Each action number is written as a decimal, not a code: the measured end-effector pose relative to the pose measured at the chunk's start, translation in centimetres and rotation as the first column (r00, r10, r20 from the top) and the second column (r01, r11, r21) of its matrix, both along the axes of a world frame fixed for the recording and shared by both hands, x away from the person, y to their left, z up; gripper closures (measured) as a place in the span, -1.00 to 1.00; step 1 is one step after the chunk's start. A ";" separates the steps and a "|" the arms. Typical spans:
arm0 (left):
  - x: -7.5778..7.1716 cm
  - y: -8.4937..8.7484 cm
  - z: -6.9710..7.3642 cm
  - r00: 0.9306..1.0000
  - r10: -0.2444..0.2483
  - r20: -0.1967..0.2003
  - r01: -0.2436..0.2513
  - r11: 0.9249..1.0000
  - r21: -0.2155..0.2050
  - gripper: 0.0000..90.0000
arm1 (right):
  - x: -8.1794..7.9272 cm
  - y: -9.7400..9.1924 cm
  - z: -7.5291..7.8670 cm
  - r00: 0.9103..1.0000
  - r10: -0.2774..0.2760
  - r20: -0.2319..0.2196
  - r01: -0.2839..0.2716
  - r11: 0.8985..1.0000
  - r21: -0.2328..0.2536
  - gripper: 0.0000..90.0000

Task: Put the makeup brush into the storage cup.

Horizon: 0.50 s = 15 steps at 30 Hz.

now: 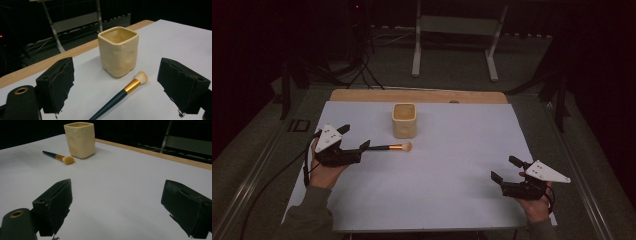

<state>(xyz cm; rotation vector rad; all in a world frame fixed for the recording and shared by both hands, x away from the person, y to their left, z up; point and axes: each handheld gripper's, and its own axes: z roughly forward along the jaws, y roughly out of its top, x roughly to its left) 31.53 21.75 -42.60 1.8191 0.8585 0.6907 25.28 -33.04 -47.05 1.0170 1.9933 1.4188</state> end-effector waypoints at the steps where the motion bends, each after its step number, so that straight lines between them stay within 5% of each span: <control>1: 0.2 -0.2 0.0 1.000 -0.004 0.000 0.004 1.000 0.003 -0.67 | 0.0 0.0 0.0 1.000 0.000 0.000 0.000 1.000 0.000 -0.78; 15: 5.1 -2.4 0.2 0.999 -0.025 -0.039 0.026 0.999 0.026 -0.67 | 0.0 -0.1 0.0 1.000 0.005 -0.001 -0.005 1.000 0.003 -0.78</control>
